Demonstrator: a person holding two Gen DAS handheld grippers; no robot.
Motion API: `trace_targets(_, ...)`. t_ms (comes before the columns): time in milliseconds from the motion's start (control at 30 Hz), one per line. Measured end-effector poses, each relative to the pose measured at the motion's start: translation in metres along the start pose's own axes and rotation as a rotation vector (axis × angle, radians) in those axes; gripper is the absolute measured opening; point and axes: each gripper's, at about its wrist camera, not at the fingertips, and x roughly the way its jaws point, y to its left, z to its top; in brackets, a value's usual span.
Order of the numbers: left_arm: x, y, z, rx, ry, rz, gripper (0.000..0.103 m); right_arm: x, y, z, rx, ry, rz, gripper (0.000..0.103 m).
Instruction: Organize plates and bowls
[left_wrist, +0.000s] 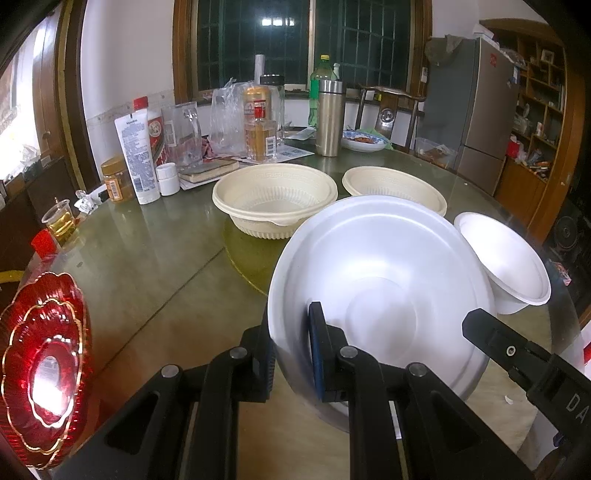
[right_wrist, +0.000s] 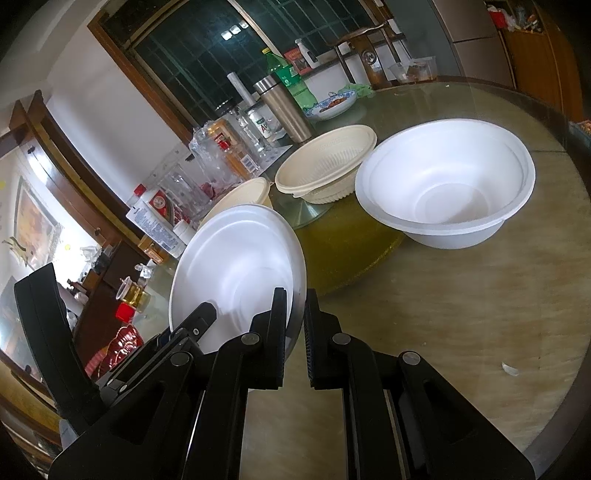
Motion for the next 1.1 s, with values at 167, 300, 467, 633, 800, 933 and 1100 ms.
trace_targets(167, -0.019, 0.008, 0.007, -0.018, -0.028, 0.016, 0.015, -0.010, 0.017, 0.003, -0.026, -0.022, 0.027, 0.008)
trace_targets(300, -0.042, 0.023, 0.013, -0.040, -0.066, 0.029, 0.015, -0.018, 0.039, 0.005, -0.063, -0.039, 0.074, 0.008)
trace_targets(467, -0.071, 0.058, 0.018, -0.090, -0.112, 0.071, 0.015, -0.017, 0.075, 0.005, -0.125, -0.033, 0.141, 0.008)
trace_targets(633, -0.086, 0.104, 0.013, -0.158, -0.121, 0.127, 0.015, 0.005, 0.120, -0.007, -0.199, 0.030, 0.218, 0.008)
trace_targets(800, -0.089, 0.155, 0.000, -0.232, -0.093, 0.190, 0.015, 0.032, 0.158, -0.026, -0.259, 0.120, 0.282, 0.008)
trace_targets(933, -0.089, 0.185, -0.013, -0.284, -0.056, 0.229, 0.015, 0.051, 0.184, -0.045, -0.296, 0.193, 0.311, 0.009)
trace_targets(1100, -0.083, 0.212, -0.028, -0.338, 0.004, 0.250, 0.015, 0.075, 0.208, -0.062, -0.336, 0.276, 0.321, 0.009)
